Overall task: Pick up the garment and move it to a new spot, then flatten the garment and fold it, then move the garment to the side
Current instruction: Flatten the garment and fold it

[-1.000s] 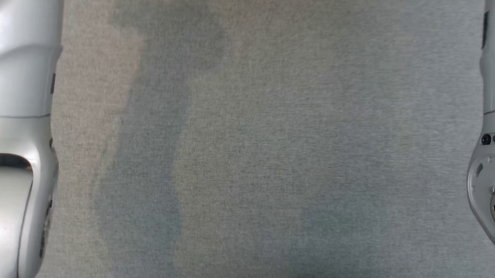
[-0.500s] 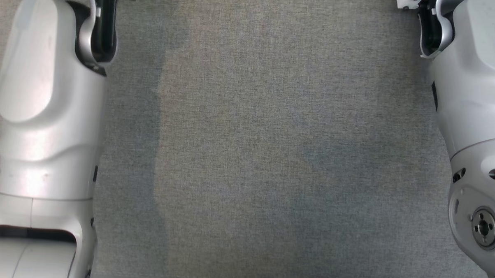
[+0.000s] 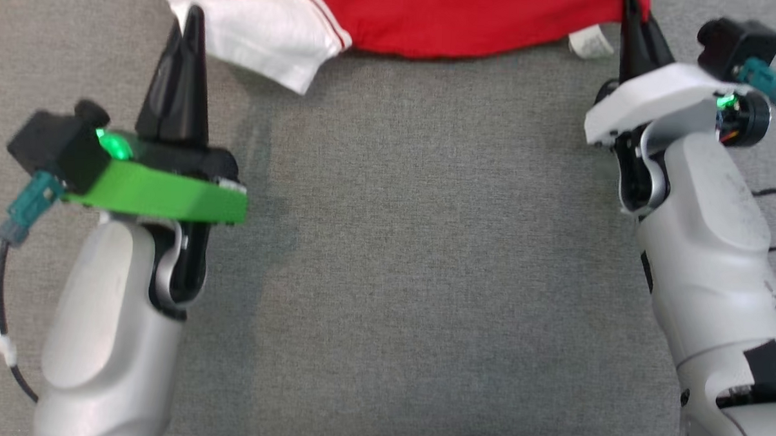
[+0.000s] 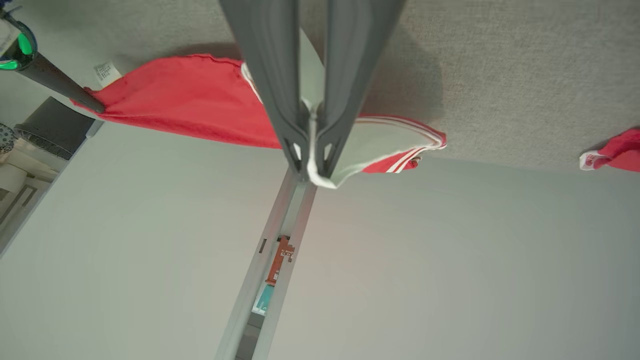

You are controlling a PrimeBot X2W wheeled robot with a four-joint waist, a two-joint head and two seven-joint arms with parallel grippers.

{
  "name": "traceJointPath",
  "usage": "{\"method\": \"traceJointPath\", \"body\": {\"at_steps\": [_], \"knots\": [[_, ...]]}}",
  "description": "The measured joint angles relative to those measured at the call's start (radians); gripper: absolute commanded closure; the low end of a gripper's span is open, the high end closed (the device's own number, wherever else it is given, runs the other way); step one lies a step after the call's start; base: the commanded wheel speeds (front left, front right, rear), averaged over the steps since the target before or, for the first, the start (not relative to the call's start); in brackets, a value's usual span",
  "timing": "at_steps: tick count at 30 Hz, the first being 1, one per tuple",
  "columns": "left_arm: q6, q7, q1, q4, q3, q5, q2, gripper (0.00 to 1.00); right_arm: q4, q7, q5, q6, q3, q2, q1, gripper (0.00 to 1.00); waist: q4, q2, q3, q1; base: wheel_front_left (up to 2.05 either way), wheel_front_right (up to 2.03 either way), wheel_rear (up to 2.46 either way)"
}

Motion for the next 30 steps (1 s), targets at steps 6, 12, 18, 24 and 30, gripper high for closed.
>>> {"method": "traceJointPath", "body": {"at_steps": [6, 12, 18, 24, 30], "knots": [[0.020, 0.020, 0.262, -0.085, -0.008, -0.034, 0.026, 1.00, -0.091, 0.001, 0.099, 0.000, 0.067, -0.009, 0.203, 1.00, -0.009, 0.0000, -0.106, 0.0000, 0.00, 0.00, 0.00], [0.079, 0.054, 0.480, -0.217, -0.011, -0.055, 0.027, 1.00, -0.244, 0.034, 0.178, 0.000, 0.077, -0.022, 0.423, 1.00, -0.013, 0.0000, -0.212, -0.0001, 0.00, 0.00, 0.00], [0.140, 0.105, 0.651, -0.354, -0.028, -0.073, 0.026, 1.00, -0.415, 0.084, 0.200, 0.000, 0.027, -0.009, 0.642, 1.00, -0.008, 0.0000, -0.300, -0.0001, 0.00, 0.00, 0.00], [0.191, 0.160, 0.772, -0.488, -0.033, -0.061, 0.059, 1.00, -0.613, 0.169, 0.200, 0.000, -0.014, 0.011, 0.841, 1.00, 0.004, 0.0000, -0.368, -0.0001, 0.00, 0.00, 0.00], [0.225, 0.215, 0.825, -0.554, -0.041, -0.057, 0.074, 1.00, -0.756, 0.264, 0.223, 0.000, -0.033, 0.016, 0.965, 1.00, 0.011, 0.0000, -0.401, -0.0001, 0.00, 0.00, 0.00]]}}
